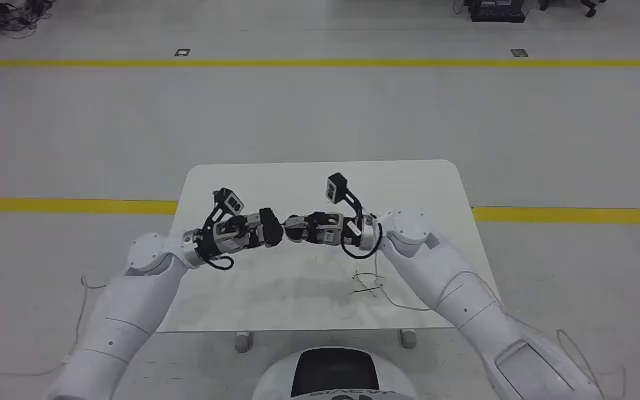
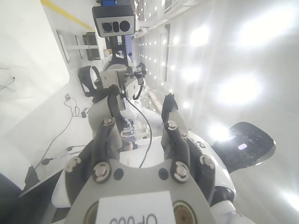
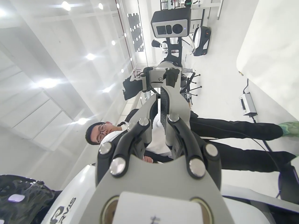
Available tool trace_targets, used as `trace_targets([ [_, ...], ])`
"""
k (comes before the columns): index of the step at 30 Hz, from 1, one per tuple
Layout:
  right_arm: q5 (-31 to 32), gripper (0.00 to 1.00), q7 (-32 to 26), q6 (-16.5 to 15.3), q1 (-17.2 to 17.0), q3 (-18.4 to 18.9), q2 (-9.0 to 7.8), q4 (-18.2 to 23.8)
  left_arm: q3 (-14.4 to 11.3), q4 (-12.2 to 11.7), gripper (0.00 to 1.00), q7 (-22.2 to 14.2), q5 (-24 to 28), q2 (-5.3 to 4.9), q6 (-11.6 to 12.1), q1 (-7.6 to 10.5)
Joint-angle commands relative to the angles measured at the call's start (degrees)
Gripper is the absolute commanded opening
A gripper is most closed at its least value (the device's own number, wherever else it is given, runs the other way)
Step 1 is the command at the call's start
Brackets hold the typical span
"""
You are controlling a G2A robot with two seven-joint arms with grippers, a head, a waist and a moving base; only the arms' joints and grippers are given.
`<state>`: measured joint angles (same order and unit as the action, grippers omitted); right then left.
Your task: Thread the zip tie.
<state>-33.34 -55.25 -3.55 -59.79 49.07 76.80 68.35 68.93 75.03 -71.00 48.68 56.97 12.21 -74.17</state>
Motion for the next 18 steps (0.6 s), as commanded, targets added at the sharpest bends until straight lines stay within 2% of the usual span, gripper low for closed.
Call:
trace_targets([
  [1,0.3,0.00,0.0,0.0,-0.2,0.3,-0.12,0.4,0.0,-0.1,0.38,-0.1,-0.1,-0.01,-0.1,0.04],
  [13,4.6,0.00,-1.4,0.7,-0.5,1.4,-0.88,1.7,-0.7,-1.0,0.20,-0.4,-1.2,-0.01,-0.3,0.37],
  [18,5.5,0.00,-1.5,0.8,-0.6,1.7,-1.05,2.0,-0.9,-1.1,0.17,-0.3,-1.6,-0.03,-0.4,0.47],
])
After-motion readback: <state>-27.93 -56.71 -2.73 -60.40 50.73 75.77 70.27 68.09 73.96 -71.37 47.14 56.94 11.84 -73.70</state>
